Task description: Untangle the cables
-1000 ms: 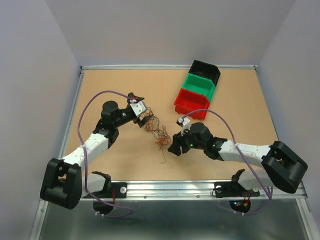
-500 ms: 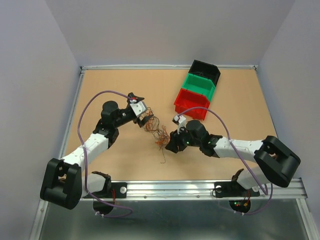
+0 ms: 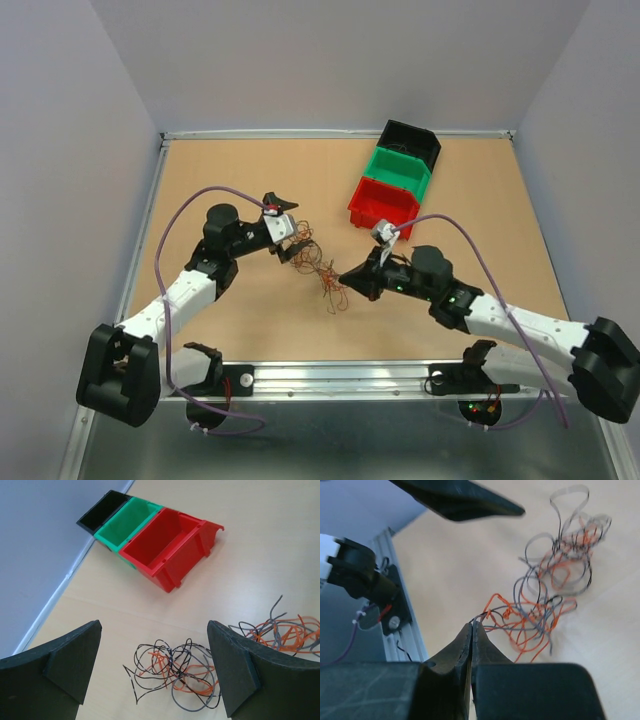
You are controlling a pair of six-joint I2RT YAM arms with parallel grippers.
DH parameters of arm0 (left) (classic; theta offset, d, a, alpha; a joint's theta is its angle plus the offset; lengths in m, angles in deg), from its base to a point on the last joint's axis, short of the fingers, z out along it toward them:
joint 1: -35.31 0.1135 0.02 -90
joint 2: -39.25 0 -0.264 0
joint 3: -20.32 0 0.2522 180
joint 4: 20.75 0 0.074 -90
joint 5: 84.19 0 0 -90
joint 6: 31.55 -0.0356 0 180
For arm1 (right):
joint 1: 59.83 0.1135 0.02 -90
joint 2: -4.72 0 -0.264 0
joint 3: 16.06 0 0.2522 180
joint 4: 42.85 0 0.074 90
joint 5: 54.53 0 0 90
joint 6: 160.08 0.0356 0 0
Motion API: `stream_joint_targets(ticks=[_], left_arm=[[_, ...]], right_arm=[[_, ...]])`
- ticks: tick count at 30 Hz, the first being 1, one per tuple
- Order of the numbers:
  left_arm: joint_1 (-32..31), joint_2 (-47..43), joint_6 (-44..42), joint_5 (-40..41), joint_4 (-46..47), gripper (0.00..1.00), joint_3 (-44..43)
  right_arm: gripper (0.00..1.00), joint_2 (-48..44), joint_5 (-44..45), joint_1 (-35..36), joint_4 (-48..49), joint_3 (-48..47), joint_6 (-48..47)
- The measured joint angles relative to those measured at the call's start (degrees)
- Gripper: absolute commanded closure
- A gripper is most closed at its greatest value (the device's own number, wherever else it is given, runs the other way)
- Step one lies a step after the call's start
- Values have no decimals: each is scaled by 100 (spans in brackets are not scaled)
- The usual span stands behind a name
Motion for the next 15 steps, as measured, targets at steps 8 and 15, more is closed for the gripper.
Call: stream_joint_targets(ticks=[8, 15], left_arm=[[-208, -345, -107, -673, -372, 1, 0], [-380, -509, -109, -1307, -492, 1, 2]], right_arm=[[99, -2020, -11, 2, 758, 1062, -85], [99, -2267, -46, 2, 960, 1279, -142]])
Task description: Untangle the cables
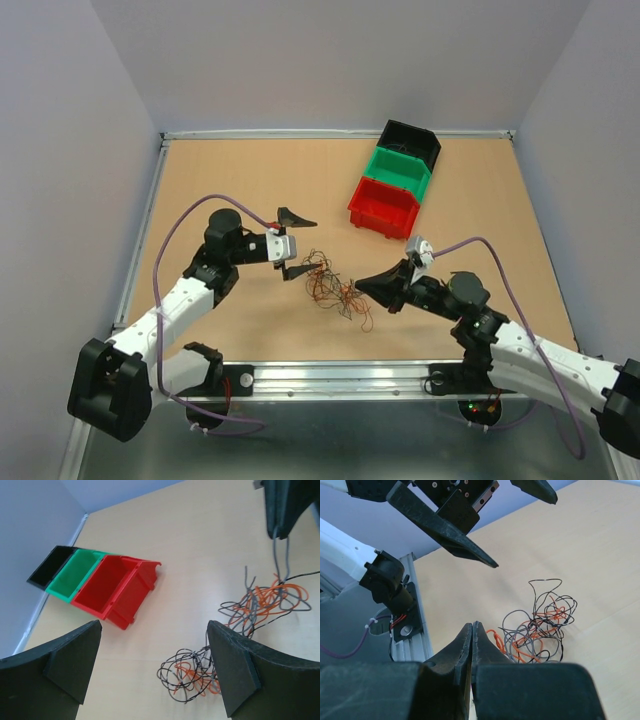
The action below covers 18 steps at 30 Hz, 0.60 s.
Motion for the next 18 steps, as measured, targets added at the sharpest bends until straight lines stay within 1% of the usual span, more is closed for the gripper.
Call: stream_joint_targets(ticks=[3, 5, 10, 11, 14, 18], left_arm=[[-144, 0, -2, -264, -9, 1, 24], [-267, 4, -7, -363, -13, 3, 74], [-756, 210, -7, -492, -26, 15, 125], [-852, 254, -7, -492, -33, 19, 133], [-1086, 332, -87, -461, -103, 27, 153], [-1320, 444, -306, -289, -280, 28, 153]], right_arm=[[99, 157, -61, 0, 129, 0, -33], [100, 352, -101, 0, 216, -2, -37], [99, 870, -195, 0, 313, -2, -37], [99, 931, -199, 0, 321, -4, -35], [99, 1121, -192, 0, 378, -7, -35], [99, 1228, -168, 0, 494, -7, -31]])
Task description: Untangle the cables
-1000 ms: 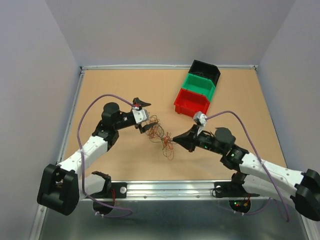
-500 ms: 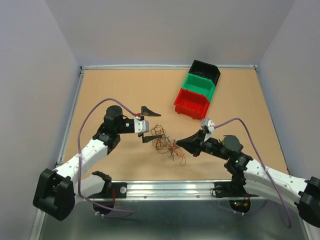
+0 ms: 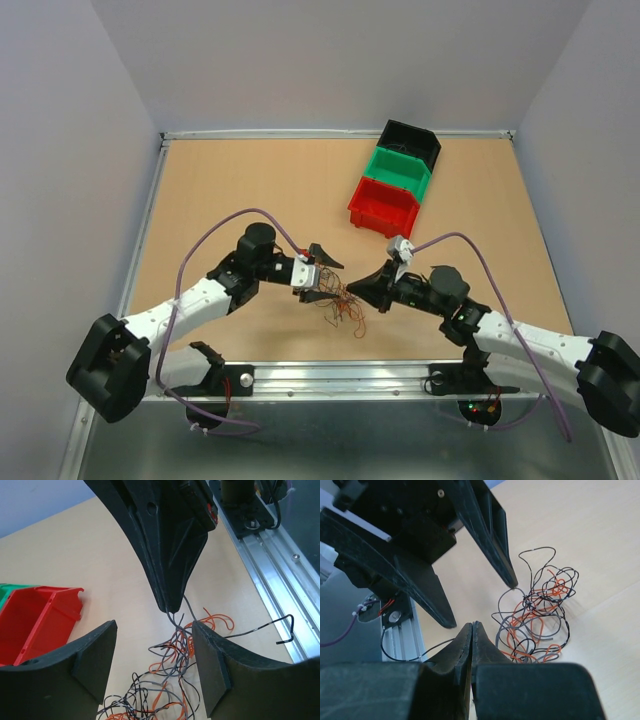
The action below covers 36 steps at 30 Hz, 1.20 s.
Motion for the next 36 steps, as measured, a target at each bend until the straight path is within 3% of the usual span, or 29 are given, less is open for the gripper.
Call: stream_joint_targets(ticks=[8, 14, 23, 36], left_arm=[[-308, 472, -498, 501, -293, 35, -7], [-468, 809, -669, 610, -581, 50, -101], [-671, 1021, -861, 815, -721, 50, -201], [-881, 2184, -1023, 1539, -772, 62, -621]], right_arm=[[99, -326, 282, 0, 116, 2, 11], [100, -678, 457, 0, 157, 7, 9], [99, -918, 669, 0, 184, 68, 31], [99, -3272, 1526, 0, 380, 772, 275]])
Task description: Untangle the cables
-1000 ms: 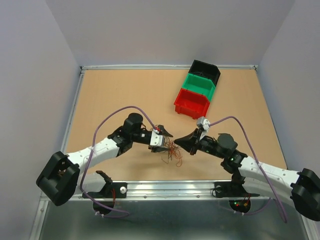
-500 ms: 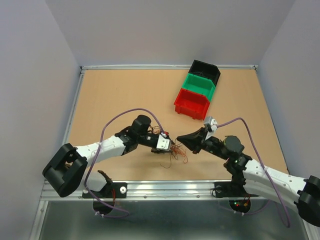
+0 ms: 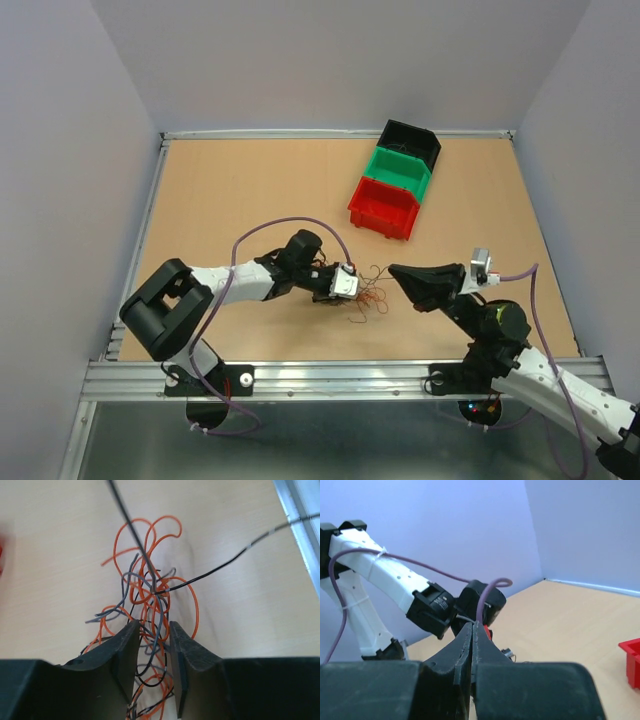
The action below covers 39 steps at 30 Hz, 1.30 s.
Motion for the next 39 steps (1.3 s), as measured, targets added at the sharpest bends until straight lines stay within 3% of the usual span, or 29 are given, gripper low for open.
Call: stream_joint_targets(ticks=[3, 4, 6, 10, 15, 21, 26, 29, 34, 39], left_arm=[[0, 304, 11, 122, -20, 68, -232], [0, 391, 7, 188, -22, 75, -302], [0, 487, 17, 269, -37, 79, -367], [0, 597, 9, 446, -70, 96, -426], [136, 603, 275, 566, 205, 98, -472], [748, 625, 540, 439, 260, 98, -522], [774, 778, 608, 313, 221, 98, -686], [809, 778, 664, 236, 214, 94, -688], [1261, 501, 946, -79, 354, 79, -584], [1657, -203, 1220, -249, 664, 52, -354]], right_arm=[[100, -68, 275, 0, -144, -223, -37], [100, -15, 337, 0, -157, -321, -66], [99, 251, 505, 0, -247, -793, -151], [99, 1104, 855, 0, -295, -2087, -468], [99, 2164, 1473, 0, -341, -3467, -848], [99, 3582, 2280, 0, -317, -5112, -1322], [99, 4671, 3071, 0, -264, -6736, -1945], [100, 5259, 3456, -2, -205, -7641, -2415], [100, 5674, 3703, -304, -105, -8017, -2605], [99, 6043, 3388, -1676, -155, -8021, -1462]])
